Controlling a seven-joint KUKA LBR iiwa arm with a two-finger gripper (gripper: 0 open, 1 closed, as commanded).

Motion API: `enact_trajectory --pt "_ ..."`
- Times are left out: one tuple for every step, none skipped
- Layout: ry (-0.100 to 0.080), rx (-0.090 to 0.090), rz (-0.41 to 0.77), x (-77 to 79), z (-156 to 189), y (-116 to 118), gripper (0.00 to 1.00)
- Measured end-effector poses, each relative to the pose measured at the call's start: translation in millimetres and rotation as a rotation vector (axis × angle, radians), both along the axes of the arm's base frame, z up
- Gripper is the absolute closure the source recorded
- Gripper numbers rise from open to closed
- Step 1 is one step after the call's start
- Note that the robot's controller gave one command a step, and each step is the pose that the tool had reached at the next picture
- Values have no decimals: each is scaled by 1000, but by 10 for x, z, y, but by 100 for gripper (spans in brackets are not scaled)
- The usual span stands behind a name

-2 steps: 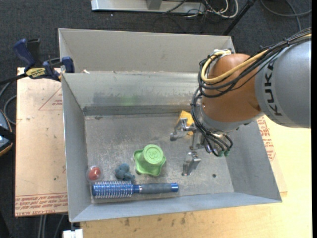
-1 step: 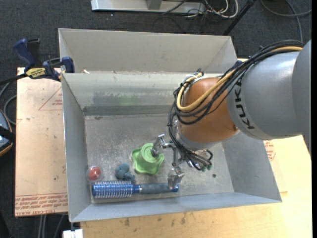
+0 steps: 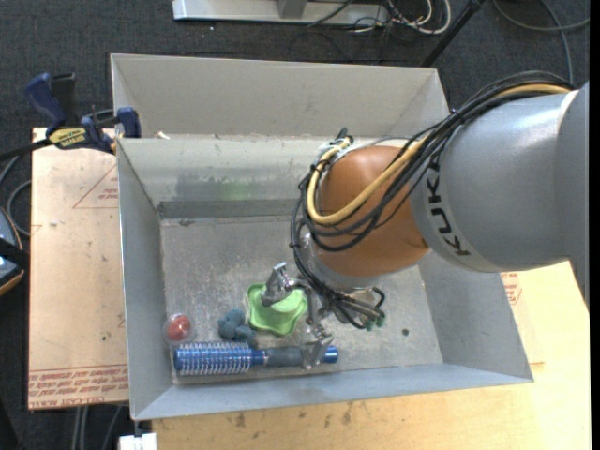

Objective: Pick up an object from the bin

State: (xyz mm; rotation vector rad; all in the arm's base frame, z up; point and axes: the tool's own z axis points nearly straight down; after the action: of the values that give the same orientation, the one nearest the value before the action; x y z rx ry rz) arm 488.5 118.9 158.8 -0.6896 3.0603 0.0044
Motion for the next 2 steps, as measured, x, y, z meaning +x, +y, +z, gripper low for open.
enact_trajectory --pt "-13 3 66 -20 -276 -149 0" --pt "2 0 -63 -12 -263 342 0"
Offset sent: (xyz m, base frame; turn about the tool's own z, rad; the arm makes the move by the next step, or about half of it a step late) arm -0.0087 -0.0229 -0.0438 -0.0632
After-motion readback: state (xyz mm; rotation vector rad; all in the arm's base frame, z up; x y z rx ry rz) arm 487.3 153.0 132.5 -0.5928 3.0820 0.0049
